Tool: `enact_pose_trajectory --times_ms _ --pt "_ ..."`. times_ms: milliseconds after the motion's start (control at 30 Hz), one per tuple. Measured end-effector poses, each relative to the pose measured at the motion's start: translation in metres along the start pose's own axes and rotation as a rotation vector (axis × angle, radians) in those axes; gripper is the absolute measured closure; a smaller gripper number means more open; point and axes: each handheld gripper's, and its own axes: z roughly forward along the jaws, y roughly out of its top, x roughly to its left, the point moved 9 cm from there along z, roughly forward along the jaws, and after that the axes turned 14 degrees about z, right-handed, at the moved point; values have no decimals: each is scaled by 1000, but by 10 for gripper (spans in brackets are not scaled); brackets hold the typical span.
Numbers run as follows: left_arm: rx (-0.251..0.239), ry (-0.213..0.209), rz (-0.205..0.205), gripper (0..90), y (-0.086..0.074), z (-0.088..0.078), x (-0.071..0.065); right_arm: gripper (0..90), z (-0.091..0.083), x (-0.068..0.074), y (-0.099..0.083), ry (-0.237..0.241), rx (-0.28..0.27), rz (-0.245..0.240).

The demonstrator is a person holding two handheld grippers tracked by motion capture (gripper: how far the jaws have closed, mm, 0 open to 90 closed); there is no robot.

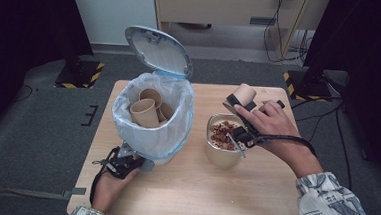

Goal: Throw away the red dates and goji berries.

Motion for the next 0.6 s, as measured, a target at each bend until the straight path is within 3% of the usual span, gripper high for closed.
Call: enact_pose_trajectory --times_ms 133,200,533,600 --pt "0 1 1 898 0 0 0 269 1 7 5 16 -17 -41" --pt "-1 0 0 898 0 0 0 269 2 9 5 16 -15 -9" --pt "0 0 0 898 0 0 0 267 0 4 6 7 -17 2" --pt "0 -1 0 898 0 0 0 267 -2 -3 1 -21 1 40"
